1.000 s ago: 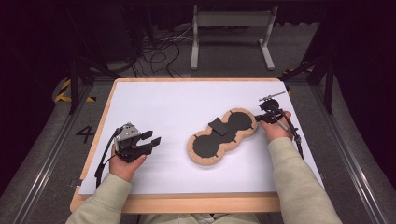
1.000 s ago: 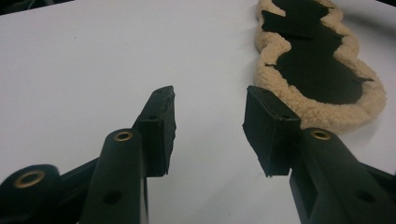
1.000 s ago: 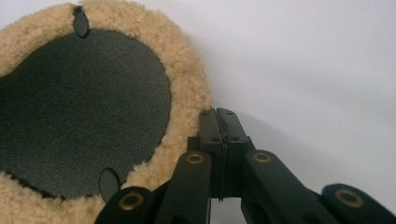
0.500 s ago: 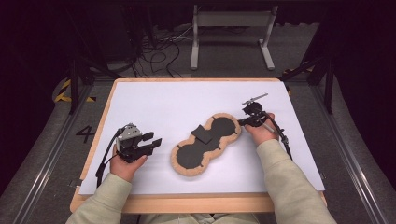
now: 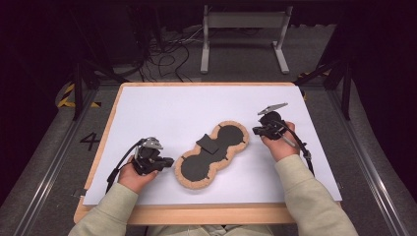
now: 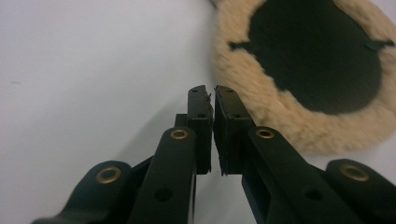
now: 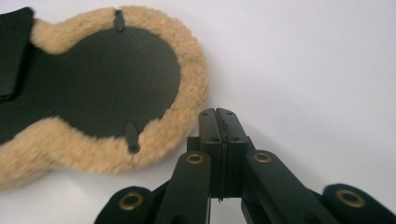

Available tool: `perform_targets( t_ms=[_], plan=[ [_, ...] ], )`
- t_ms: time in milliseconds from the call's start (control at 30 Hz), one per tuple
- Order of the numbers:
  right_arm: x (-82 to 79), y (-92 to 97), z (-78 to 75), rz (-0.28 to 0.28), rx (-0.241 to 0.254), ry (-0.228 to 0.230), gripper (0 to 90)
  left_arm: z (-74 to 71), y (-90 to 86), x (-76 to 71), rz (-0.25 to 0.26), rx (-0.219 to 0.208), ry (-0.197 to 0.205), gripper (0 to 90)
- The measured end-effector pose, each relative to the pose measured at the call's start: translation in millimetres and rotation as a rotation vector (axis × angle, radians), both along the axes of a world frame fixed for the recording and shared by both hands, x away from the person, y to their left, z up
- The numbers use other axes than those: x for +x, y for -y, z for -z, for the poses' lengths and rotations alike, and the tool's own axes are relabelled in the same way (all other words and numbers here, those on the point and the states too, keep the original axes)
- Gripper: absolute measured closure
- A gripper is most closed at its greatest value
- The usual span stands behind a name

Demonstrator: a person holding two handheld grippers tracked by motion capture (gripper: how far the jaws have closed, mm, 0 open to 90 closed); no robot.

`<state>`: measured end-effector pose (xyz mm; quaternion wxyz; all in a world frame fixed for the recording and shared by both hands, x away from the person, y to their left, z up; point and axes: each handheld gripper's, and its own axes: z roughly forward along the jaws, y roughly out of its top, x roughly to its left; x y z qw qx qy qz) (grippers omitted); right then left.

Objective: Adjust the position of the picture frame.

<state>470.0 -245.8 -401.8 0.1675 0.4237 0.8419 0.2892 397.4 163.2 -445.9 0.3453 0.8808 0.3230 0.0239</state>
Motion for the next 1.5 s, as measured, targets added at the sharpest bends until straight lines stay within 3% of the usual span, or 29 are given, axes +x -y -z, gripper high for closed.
perform_targets(
  t_ms=[100,267,300,333,367,400,433,500,567,700,900,1067,1133,1233,1267,1300,1367,1467,1500],
  plan=[
    [-11.3,3.5,-3.0,-0.019,0.006,0.0,90.0,0.0,6.5,-2.7,0.028,0.029,0.002,90.0],
    [-35.9,6.9,-1.8,-0.062,0.026,0.015,90.0,0.2,12.0,-6.1,0.052,0.011,-0.022,90.0],
    [-41.4,8.4,-0.6,-0.071,0.042,0.015,90.0,0.7,14.2,-5.2,0.078,0.007,-0.006,90.0],
    [-45.2,9.2,0.5,-0.073,0.054,0.007,90.0,0.6,17.1,-8.1,0.081,-0.001,-0.041,90.0],
    [-47.5,10.0,1.2,-0.078,0.053,0.007,90.0,1.0,21.5,-7.1,0.121,0.006,-0.001,90.0],
    [-47.5,10.0,1.2,-0.078,0.053,0.007,90.0,1.0,21.5,-7.1,0.121,0.006,-0.001,90.0],
    [-53.9,12.9,2.5,-0.076,0.052,0.004,90.0,0.5,33.3,-15.1,0.15,0.001,-0.046,90.0],
    [-55.7,16.2,1.7,-0.076,0.055,0.0,90.0,0.7,44.1,-17.4,0.195,0.002,-0.028,90.0],
    [-56.4,17.8,0.7,-0.066,0.063,-0.001,90.0,0.9,49.7,-19.8,0.211,-0.003,-0.045,90.0],
    [-58.1,23.8,-2.1,-0.056,0.072,0.0,90.0,2.2,74.3,-24.9,0.275,-0.008,-0.04,90.0],
    [-59.5,23.6,-2.1,-0.053,0.073,-0.007,90.0,3.2,99.1,-31.7,0.318,-0.011,-0.025,90.0],
    [-56.5,20.9,-1.0,-0.049,0.067,-0.013,90.0,2.2,97.4,-31.2,0.308,-0.014,-0.029,86.0],
    [-52.9,19.0,-1.3,-0.042,0.059,-0.016,90.0,-1.4,88.8,-30.1,0.277,-0.027,-0.013,82.6],
    [-41.6,14.7,-3.0,-0.02,0.036,-0.02,90.0,-6.1,73.8,-29.1,0.237,-0.083,-0.001,76.7],
    [-36.4,13.5,-3.3,-0.012,0.025,-0.02,90.0,-7.8,67.0,-27.0,0.229,-0.101,0.031,75.5],
    [-29.7,12.5,-3.0,0.001,0.022,-0.027,90.0,-7.8,67.0,-27.0,0.229,-0.101,0.031,74.7],
    [-20.1,10.3,-1.5,0.018,0.011,-0.046,90.0,-11.3,54.4,-26.3,0.189,-0.143,0.046,73.3],
    [-10.1,7.3,1.8,0.031,-0.004,-0.058,90.0,-13.8,46.7,-25.5,0.162,-0.165,0.062,72.6],
    [1.2,4.0,7.3,0.048,-0.027,-0.077,90.0,-15.1,42.1,-25.5,0.142,-0.174,0.077,72.4]
  ],
)
